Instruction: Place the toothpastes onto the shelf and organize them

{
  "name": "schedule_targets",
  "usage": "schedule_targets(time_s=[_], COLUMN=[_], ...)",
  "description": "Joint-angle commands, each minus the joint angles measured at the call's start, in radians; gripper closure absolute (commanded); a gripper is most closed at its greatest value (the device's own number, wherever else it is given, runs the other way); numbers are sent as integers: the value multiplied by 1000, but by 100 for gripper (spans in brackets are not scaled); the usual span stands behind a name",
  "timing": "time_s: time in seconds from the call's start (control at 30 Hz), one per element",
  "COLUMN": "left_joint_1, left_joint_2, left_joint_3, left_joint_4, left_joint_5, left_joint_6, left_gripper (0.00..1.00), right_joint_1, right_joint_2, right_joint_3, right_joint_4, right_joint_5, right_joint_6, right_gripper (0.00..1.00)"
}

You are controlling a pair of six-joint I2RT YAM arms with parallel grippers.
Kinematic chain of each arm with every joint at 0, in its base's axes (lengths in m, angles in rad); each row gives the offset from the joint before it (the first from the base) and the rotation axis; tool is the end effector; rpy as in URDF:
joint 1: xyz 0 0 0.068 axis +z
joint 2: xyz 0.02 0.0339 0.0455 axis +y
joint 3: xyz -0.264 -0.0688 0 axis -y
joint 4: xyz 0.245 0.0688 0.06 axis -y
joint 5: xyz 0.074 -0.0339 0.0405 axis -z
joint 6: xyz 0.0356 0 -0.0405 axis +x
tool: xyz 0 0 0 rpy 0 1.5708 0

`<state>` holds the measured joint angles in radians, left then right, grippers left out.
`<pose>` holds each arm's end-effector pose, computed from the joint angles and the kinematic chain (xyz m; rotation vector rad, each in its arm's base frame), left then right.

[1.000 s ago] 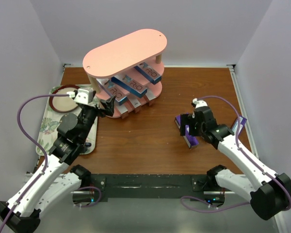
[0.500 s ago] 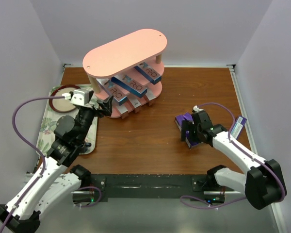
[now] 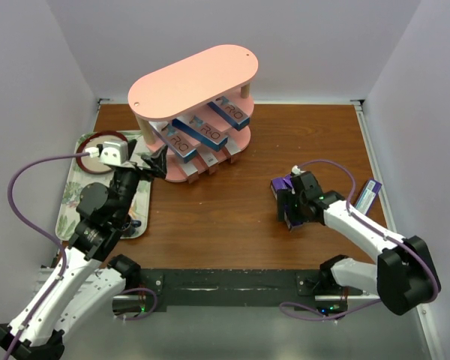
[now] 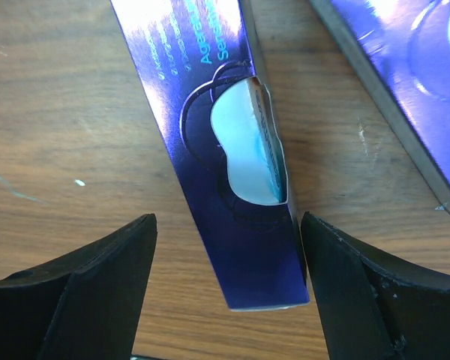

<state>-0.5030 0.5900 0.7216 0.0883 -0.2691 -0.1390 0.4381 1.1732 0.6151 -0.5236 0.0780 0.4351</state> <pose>0.1284 -0.0598 0.3756 0.0200 1.3677 -0.3579 0.1903 0.0861 0.1814 0.0219 2.6600 0.1866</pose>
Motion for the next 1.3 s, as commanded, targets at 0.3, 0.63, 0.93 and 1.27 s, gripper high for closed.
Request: schedule_targets(time_s=[0.3, 0.63, 0.93, 1.27], left_joint_1=[23, 29, 34, 37], left_joint_2=[1, -9, -4, -2], left_joint_3=[-17, -21, -21, -19], left_joint_4=[44, 47, 47, 47], left_joint_5=[2, 1, 11, 21], left_joint_6=[-19, -19, -22, -22], left_gripper=[7, 8, 8, 8], right_joint_1=[142, 174, 175, 168], right_joint_2=[92, 39, -98, -20], right_joint_3=[49, 44, 196, 659], right_joint_4=[-18, -30, -182, -372], right_joint_5=[195, 210, 147, 224], right_joint_6=[51, 54, -25, -183], right_gripper=[29, 60, 66, 67])
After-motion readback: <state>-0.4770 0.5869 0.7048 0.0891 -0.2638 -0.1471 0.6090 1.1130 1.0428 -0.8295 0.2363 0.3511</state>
